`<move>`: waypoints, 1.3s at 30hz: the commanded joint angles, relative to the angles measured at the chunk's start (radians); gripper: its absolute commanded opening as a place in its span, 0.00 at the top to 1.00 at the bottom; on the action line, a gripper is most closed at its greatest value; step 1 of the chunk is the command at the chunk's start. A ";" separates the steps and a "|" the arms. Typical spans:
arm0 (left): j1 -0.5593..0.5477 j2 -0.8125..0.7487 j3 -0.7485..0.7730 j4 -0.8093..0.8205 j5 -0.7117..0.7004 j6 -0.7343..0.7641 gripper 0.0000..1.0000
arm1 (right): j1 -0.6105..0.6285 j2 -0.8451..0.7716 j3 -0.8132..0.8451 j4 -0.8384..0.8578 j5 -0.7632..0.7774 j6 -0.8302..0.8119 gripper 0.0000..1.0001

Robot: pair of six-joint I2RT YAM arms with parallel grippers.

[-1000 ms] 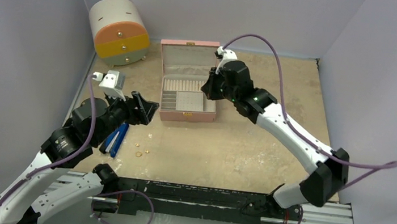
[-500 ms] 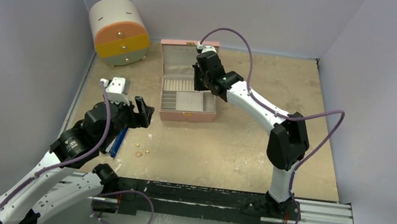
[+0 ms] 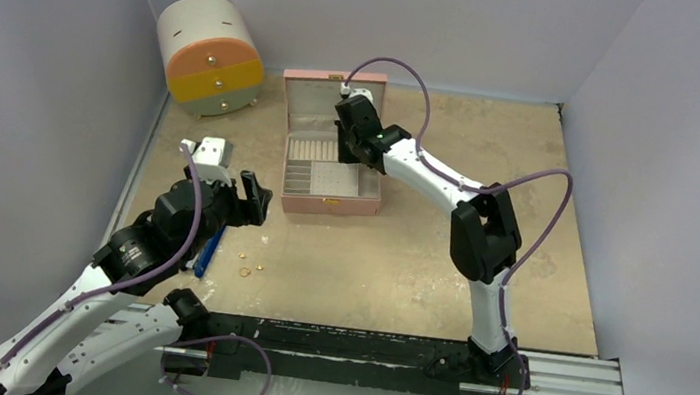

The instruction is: Organize the mixed jewelry

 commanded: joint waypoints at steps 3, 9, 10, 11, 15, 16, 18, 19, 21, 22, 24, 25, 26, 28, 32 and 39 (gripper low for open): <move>-0.002 0.008 0.002 0.041 -0.016 0.024 0.27 | -0.008 0.012 0.060 0.024 0.035 0.030 1.00; -0.003 0.011 0.003 0.041 -0.015 0.024 0.27 | -0.010 0.053 0.118 0.020 0.032 0.035 1.00; -0.003 0.011 0.002 0.039 -0.015 0.023 0.27 | -0.011 0.063 0.131 0.014 0.033 0.033 1.00; -0.003 0.012 0.002 0.039 -0.016 0.023 0.27 | -0.011 0.073 0.143 0.010 0.034 0.034 1.00; -0.003 0.012 0.002 0.039 -0.023 0.024 0.27 | -0.014 0.097 0.168 0.007 0.036 0.034 1.00; -0.003 0.014 0.003 0.039 -0.023 0.024 0.27 | -0.013 0.102 0.171 0.006 0.040 0.033 1.00; -0.003 0.015 0.003 0.039 -0.023 0.024 0.27 | -0.013 0.111 0.178 -0.001 0.051 0.033 1.00; -0.003 0.016 0.003 0.039 -0.023 0.024 0.27 | -0.013 0.115 0.179 -0.002 0.055 0.034 1.00; -0.002 0.017 0.003 0.039 -0.023 0.025 0.27 | -0.015 0.122 0.175 0.000 0.057 0.038 1.00; -0.003 0.016 0.002 0.039 -0.023 0.026 0.27 | -0.016 0.123 0.173 0.002 0.055 0.040 1.00; -0.003 0.016 0.003 0.038 -0.023 0.026 0.27 | -0.017 0.129 0.172 0.003 0.050 0.044 1.00; -0.002 0.016 0.003 0.038 -0.023 0.026 0.27 | -0.017 0.136 0.174 0.002 0.048 0.045 1.00; -0.003 0.016 0.004 0.038 -0.023 0.026 0.27 | -0.017 0.141 0.177 0.000 0.047 0.048 1.00; -0.003 0.013 0.003 0.038 -0.023 0.026 0.27 | -0.017 0.149 0.178 -0.001 0.049 0.051 1.00; -0.003 0.012 0.003 0.038 -0.026 0.026 0.27 | -0.020 0.166 0.177 -0.001 0.058 0.057 1.00; -0.003 0.013 0.005 0.038 -0.028 0.027 0.27 | -0.023 0.207 0.169 -0.003 0.024 0.074 1.00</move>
